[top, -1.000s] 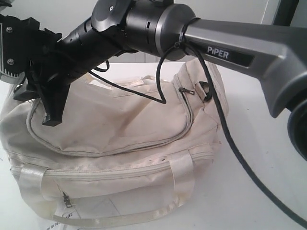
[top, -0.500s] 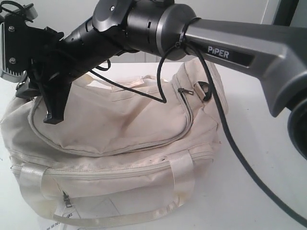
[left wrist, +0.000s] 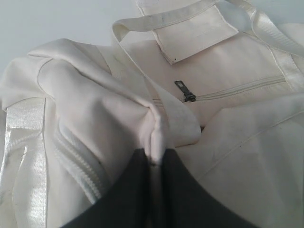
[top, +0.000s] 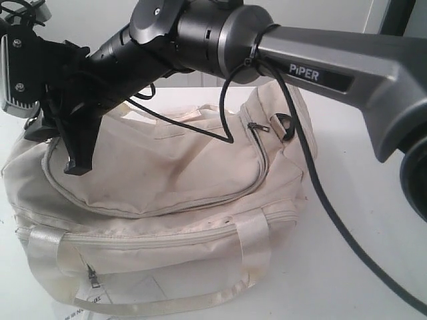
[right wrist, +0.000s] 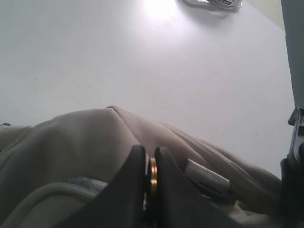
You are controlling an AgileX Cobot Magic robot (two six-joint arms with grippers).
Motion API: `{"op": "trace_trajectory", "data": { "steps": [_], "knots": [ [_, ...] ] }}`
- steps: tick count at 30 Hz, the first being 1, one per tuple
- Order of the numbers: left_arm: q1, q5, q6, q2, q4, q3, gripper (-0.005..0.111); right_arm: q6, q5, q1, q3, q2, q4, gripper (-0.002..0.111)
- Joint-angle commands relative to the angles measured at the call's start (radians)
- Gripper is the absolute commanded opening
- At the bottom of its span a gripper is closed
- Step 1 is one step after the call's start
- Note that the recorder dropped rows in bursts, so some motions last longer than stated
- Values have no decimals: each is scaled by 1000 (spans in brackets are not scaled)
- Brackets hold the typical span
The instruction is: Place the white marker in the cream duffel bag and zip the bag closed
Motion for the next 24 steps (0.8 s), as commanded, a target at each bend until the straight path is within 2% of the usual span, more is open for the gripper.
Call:
{"op": "trace_trajectory", "data": {
  "steps": [1, 6, 13, 24],
  "knots": [
    [14, -65, 4, -9, -22, -2, 0, 4, 112, 0, 2, -26, 66, 0],
    [37, -68, -5, -9, -24, -2, 0, 6, 150, 0, 2, -29, 73, 0],
    [44, -80, -8, -9, -26, -2, 0, 6, 268, 0, 2, -29, 82, 0],
    [58, -102, -18, -9, -31, -2, 0, 6, 346, 0, 2, -29, 93, 0]
  ]
}}
